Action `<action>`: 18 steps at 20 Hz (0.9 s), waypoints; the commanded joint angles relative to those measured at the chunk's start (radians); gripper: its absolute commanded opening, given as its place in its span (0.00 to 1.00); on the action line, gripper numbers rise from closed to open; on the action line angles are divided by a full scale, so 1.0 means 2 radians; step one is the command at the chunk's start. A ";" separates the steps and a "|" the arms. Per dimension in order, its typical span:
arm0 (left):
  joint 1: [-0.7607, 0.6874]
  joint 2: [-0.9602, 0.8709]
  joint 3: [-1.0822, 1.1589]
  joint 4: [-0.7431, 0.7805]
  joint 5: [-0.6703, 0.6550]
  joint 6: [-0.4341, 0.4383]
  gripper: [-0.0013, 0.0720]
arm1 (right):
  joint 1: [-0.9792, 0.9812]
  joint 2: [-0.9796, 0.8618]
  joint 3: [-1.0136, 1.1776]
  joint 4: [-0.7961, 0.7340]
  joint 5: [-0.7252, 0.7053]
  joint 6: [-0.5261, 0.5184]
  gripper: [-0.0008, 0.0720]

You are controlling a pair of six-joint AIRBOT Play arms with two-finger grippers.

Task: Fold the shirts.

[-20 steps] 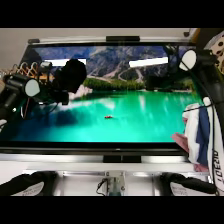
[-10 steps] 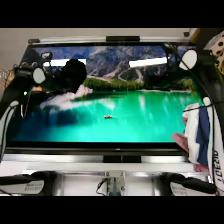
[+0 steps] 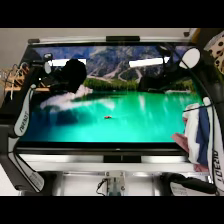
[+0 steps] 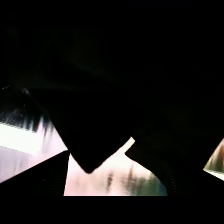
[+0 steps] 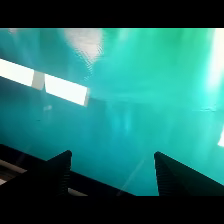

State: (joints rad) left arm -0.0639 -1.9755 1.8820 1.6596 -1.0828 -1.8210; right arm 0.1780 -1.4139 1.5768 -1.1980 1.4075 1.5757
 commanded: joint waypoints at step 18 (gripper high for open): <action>-0.092 0.251 0.098 -0.069 0.048 0.127 0.05 | -0.001 0.047 0.001 -0.015 0.014 0.010 0.86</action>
State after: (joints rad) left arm -0.1734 -1.7123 2.0617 1.5356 -1.0103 -1.6421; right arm 0.1768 -1.3754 1.5768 -1.1980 1.4109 1.5856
